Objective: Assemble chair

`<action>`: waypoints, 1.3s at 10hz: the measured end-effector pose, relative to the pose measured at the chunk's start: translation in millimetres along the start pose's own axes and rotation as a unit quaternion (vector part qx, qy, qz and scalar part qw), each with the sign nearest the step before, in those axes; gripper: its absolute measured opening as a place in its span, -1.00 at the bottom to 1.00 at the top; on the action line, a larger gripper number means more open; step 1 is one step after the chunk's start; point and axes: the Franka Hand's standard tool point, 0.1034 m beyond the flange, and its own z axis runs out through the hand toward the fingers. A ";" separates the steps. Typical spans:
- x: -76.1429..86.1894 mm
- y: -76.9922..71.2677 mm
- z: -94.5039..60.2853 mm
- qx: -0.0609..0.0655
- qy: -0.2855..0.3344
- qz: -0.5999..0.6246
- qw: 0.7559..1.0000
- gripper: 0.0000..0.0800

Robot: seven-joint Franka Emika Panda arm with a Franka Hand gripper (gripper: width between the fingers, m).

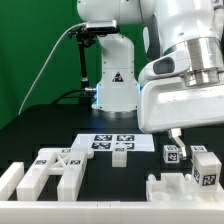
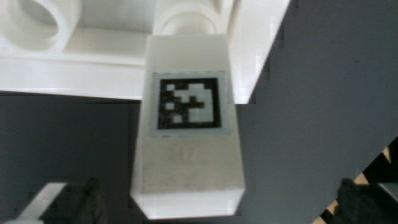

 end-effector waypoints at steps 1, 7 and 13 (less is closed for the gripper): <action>4.1 2.9 3.3 0.000 -0.008 0.002 1.000 0.62; -4.8 2.8 11.6 0.012 -0.180 0.016 0.983 0.31; -3.1 5.7 11.6 -0.008 -0.175 0.119 0.977 -0.26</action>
Offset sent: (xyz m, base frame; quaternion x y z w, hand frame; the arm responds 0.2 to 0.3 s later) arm 0.0063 -0.0084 -0.0066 -0.0089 -0.2060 0.0134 0.9784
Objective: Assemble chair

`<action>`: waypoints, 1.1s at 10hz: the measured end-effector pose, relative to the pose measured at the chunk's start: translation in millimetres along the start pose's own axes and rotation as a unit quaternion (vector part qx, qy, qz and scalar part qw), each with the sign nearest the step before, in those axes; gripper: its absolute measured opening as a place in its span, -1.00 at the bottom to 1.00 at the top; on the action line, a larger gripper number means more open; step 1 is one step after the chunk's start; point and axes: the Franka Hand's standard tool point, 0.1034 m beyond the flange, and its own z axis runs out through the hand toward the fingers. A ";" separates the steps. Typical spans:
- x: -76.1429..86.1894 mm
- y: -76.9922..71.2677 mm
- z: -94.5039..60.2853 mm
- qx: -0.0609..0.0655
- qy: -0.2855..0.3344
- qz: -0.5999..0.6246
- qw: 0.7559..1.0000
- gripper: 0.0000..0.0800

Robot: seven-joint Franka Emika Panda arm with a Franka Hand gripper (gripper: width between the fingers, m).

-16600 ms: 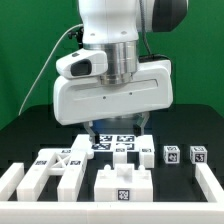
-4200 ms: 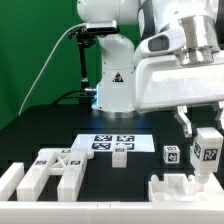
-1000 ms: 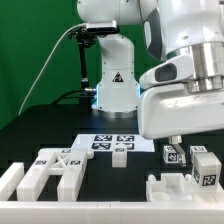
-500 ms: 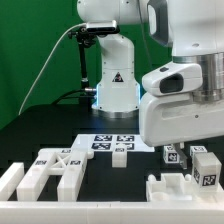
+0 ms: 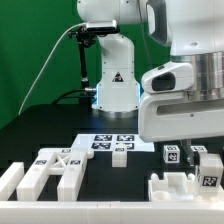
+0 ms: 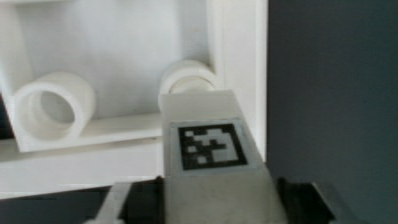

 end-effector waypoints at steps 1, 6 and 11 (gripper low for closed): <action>0.5 4.8 -0.4 0.010 0.046 0.084 0.995 -0.26; -19.0 3.6 2.7 0.048 0.051 0.386 0.920 -0.27; -20.3 1.4 4.2 0.061 0.041 0.437 0.896 -0.26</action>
Offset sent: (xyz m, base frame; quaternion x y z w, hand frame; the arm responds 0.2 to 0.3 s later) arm -0.0285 -0.0004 -0.0145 -0.0313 0.0265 0.2987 0.9535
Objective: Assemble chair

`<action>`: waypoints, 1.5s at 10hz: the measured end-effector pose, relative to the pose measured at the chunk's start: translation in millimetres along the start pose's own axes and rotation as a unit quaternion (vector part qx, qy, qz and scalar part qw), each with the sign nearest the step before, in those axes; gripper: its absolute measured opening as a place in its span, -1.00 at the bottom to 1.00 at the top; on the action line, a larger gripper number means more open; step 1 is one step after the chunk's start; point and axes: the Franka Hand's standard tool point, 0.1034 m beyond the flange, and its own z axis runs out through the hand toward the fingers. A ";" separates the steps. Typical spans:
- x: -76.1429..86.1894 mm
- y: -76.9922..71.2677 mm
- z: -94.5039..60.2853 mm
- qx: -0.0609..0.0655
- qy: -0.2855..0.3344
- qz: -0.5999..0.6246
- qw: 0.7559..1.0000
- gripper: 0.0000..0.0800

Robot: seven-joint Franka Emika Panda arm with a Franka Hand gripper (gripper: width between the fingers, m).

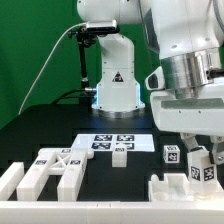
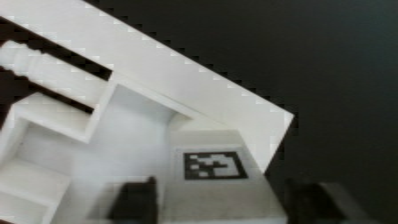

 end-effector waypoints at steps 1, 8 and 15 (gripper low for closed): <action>-0.5 0.6 1.0 -0.001 0.004 -0.072 0.997 0.30; 0.2 -8.6 0.2 -0.026 0.023 -0.490 0.871 0.62; 3.3 -10.9 -1.3 -0.025 0.033 -0.459 0.887 -0.25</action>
Offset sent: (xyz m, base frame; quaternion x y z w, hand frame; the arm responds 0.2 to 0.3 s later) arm 0.0069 0.0114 0.0074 -0.0181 0.0179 -0.3862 0.9221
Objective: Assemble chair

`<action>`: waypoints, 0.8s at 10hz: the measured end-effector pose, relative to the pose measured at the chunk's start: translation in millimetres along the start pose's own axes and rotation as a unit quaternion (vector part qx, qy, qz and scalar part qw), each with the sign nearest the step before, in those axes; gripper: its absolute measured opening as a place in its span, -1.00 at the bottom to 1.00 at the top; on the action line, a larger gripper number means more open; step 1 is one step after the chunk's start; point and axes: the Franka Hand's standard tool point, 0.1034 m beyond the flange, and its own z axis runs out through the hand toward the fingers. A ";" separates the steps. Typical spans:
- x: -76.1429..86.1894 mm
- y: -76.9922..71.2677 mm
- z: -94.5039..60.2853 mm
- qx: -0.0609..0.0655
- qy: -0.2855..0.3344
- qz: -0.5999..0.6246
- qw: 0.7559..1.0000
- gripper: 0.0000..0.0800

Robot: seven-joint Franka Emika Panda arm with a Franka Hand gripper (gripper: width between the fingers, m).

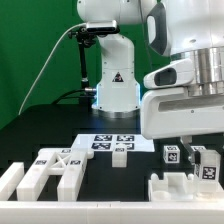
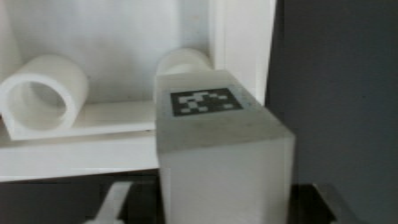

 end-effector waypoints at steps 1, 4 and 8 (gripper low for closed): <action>0.5 1.5 0.2 0.001 0.000 0.052 0.999 -0.25; 1.8 7.1 0.6 0.004 -0.001 0.239 0.971 -0.25; 0.0 14.4 1.0 0.030 -0.027 0.467 0.883 -0.25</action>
Offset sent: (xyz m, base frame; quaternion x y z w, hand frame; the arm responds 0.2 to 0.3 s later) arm 0.0063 0.0001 -0.0027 0.0065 0.0023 0.2994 0.9541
